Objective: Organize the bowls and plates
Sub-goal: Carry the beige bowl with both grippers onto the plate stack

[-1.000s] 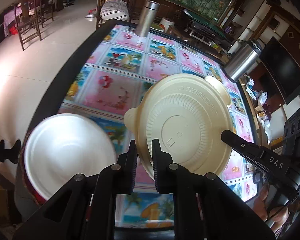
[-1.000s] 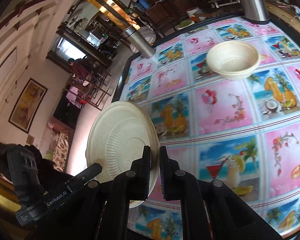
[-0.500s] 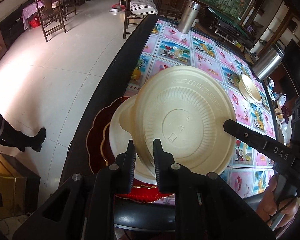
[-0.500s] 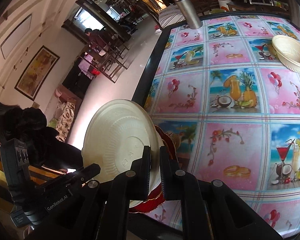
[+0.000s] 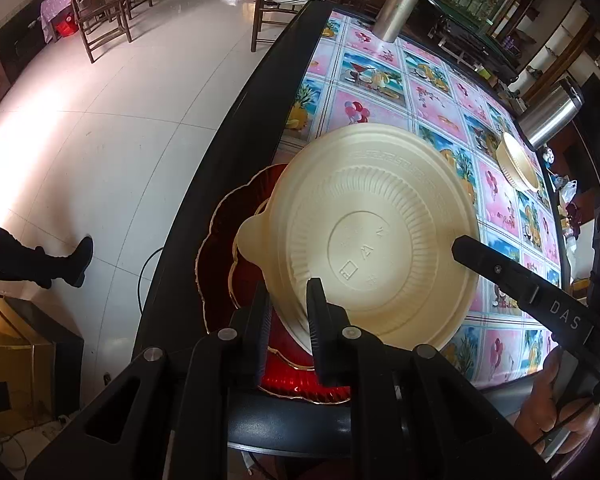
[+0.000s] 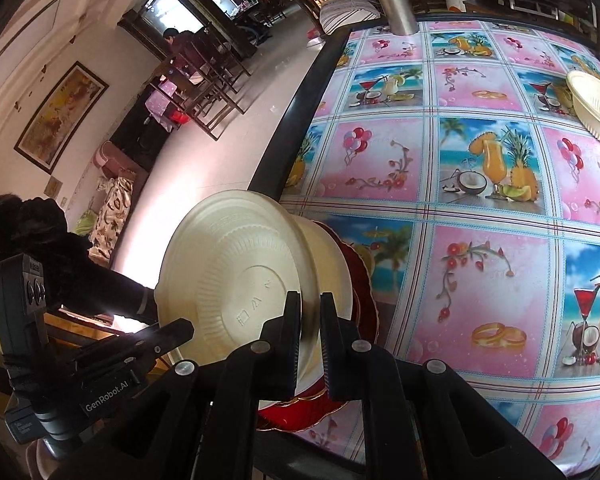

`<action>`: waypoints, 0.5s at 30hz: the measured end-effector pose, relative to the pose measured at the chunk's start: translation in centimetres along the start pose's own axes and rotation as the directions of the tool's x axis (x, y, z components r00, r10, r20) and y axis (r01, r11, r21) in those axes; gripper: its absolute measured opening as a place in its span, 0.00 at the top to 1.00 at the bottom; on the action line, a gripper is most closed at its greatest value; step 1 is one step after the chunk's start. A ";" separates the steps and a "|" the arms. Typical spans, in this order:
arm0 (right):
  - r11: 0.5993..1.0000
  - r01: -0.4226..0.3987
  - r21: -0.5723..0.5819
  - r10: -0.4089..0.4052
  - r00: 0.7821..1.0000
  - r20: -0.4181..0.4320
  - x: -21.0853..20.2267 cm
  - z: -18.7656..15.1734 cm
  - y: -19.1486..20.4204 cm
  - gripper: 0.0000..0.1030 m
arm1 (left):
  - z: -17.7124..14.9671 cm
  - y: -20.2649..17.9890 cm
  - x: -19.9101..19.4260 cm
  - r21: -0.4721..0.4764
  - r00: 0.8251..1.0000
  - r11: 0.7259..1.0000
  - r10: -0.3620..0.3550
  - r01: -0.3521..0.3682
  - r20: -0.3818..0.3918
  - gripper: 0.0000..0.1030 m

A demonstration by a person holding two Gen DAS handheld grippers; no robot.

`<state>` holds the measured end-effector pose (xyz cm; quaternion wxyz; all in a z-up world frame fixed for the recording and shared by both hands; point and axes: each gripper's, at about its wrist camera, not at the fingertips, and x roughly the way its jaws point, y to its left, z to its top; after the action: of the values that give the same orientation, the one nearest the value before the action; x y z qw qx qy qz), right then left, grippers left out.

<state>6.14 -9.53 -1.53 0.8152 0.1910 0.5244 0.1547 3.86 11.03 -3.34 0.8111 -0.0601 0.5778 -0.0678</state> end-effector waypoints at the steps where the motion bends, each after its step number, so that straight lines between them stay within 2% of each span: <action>1: 1.000 0.003 -0.003 -0.003 1.000 -0.003 0.2 -0.1 0.1 0.91 | -0.1 0.1 0.0 0.000 1.000 1.000 0.001 -0.001 -0.002 0.85; 15: 0.999 0.042 -0.015 -0.042 0.999 -0.008 1.3 -0.3 0.0 0.91 | 0.0 0.7 0.4 -0.014 0.998 0.999 -0.046 0.045 -0.036 0.85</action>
<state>6.40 -8.88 -2.62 0.8176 0.1732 0.5304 0.1422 4.04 11.65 -3.80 0.7984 -0.0772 0.5913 -0.0838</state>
